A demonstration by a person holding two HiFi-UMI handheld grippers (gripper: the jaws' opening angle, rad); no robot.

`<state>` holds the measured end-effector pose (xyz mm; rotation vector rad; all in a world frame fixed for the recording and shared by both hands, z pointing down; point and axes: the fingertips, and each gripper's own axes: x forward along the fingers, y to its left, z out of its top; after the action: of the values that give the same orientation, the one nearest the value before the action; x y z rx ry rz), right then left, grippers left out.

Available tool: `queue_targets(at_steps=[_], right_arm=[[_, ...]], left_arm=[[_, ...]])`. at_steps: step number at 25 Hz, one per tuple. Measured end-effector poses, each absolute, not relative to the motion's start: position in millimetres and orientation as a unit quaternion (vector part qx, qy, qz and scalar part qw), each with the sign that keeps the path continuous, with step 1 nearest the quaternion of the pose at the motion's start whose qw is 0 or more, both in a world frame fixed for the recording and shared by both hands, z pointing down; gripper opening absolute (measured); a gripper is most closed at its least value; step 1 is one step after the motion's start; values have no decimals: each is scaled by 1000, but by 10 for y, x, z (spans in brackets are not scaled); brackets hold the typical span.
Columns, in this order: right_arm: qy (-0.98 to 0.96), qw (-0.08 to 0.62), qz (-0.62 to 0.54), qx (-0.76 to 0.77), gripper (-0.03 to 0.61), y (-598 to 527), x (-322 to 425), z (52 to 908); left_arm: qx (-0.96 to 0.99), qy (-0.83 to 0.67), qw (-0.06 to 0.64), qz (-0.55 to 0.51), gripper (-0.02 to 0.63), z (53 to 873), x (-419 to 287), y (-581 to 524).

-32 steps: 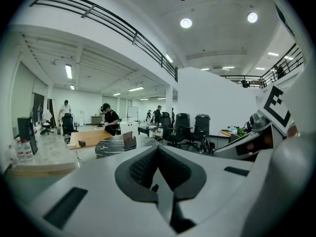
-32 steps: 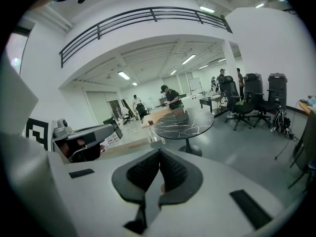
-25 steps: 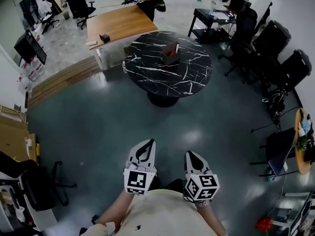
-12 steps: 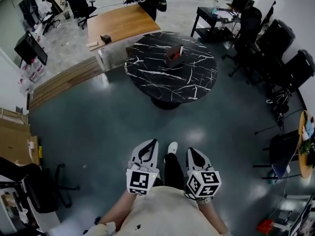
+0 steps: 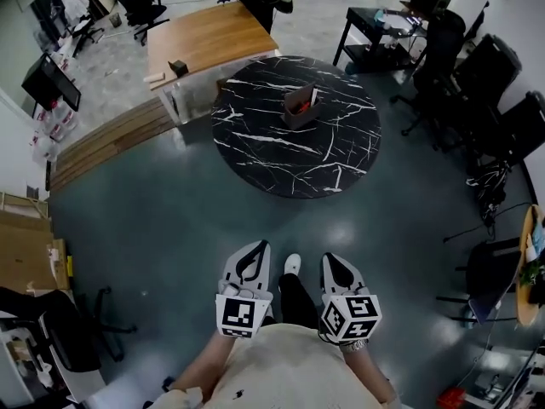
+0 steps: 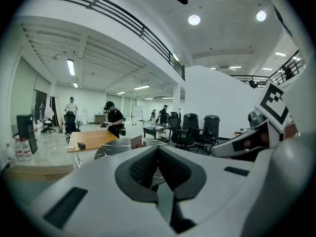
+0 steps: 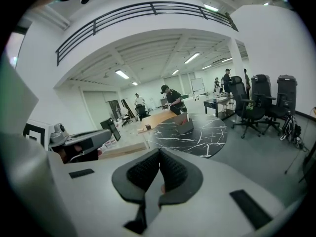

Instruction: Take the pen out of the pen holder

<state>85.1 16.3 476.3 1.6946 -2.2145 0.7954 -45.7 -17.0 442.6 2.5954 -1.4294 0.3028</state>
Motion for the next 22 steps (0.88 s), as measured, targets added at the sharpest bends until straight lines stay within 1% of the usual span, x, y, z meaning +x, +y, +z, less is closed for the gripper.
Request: queue_targets(at_steps=[7,11,18,22], right_arm=[[-775,133,283,549,18,-664,1113,4830],[-789,127,281,532,18,-1052,1233,4786],[-793,111,269,535,18,-1544,1448,4660],[-787,119,274,540,18,-1716,1504,4712]], left_arm=[[855,-501,81,110,11,4371,-134,-966],[843,-522,72,109,11,4276,-16,-1308],[836,-532,73,108,10,4239,154,-1672],[839,-527,77,112,9,4291,171,-1860]])
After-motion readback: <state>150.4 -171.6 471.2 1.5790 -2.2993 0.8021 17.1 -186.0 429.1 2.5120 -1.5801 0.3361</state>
